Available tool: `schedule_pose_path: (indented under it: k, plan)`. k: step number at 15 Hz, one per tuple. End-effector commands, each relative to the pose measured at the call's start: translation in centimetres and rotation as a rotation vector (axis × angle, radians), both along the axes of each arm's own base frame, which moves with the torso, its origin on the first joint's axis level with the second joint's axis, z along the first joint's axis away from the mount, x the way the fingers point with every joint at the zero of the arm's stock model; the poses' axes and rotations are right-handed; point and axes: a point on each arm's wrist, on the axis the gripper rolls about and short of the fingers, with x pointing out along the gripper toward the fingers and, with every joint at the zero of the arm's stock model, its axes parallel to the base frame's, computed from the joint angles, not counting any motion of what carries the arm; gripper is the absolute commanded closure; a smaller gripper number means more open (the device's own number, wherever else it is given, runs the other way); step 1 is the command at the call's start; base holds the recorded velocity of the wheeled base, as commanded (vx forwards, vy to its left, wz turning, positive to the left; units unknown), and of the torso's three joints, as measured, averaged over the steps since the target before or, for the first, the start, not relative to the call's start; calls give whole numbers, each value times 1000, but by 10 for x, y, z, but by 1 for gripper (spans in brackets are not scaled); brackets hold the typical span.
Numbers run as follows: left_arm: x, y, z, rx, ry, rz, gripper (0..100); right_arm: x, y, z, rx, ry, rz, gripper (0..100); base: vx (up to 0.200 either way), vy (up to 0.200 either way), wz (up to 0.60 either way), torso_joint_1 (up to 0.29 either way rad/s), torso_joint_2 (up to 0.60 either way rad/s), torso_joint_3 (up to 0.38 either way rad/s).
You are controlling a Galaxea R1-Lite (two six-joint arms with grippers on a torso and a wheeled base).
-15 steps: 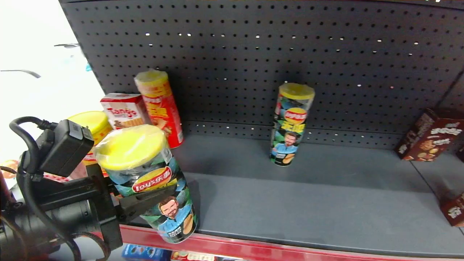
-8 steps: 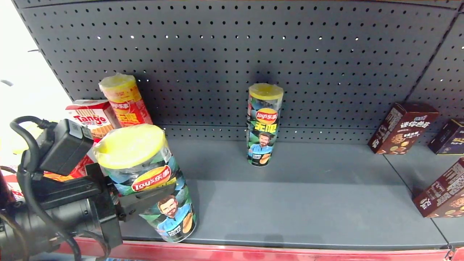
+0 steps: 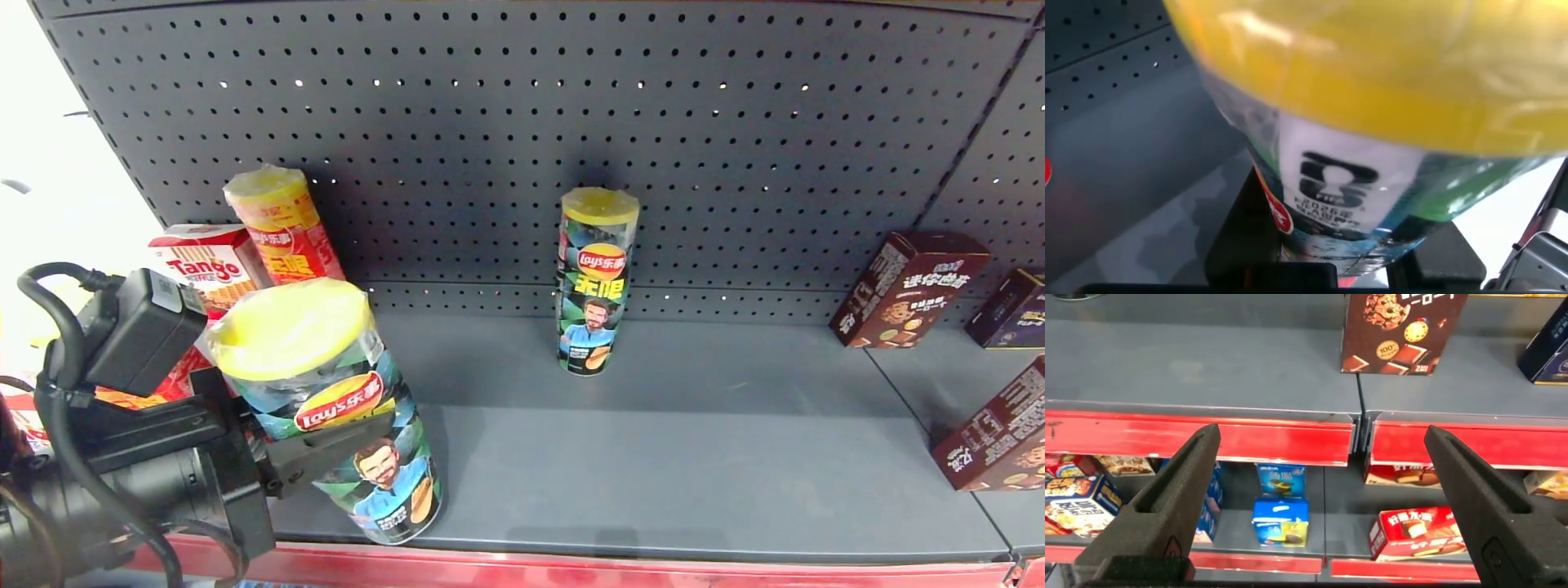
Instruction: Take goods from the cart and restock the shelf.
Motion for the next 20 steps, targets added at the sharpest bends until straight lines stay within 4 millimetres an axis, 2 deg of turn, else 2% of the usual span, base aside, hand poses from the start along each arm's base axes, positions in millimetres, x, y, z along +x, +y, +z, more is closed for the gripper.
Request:
schedule_pose_path:
  k: [1,8,9,10,11,12,14,15,16,20]
  plan:
    - [-1,2,-3,3,9,10,100,0,0,0,0,1,0,0,0,0,-600,-2,7,7]
    - [2,9,0,-2,-2,53,100,0,0,0,-3,4,3,0,0,0,0,0,0,0]
    - [1,9,-2,-1,1,53,100,0,1,1,-34,4,51,0,0,0,0,0,0,0]
    - [2,9,1,-6,-8,53,100,0,2,11,-51,-1,89,0,0,0,0,0,0,0]
    - [2,9,2,-7,-11,53,100,-4,2,50,-43,-56,93,0,0,0,0,0,0,0]
    - [2,9,0,-7,-6,52,100,9,2,96,-19,-8,146,0,0,0,0,0,0,0]
    - [1,9,-2,0,-3,46,100,26,4,135,-29,-12,215,0,0,0,0,0,0,0]
    - [2,8,-1,-1,-5,46,100,32,4,140,-42,1,249,0,0,0,0,0,0,0]
    - [3,8,1,-6,-10,48,100,50,7,150,-96,21,314,0,0,0,0,0,0,0]
    - [4,8,1,-5,-8,48,100,107,29,157,-153,77,516,0,0,0,0,0,0,0]
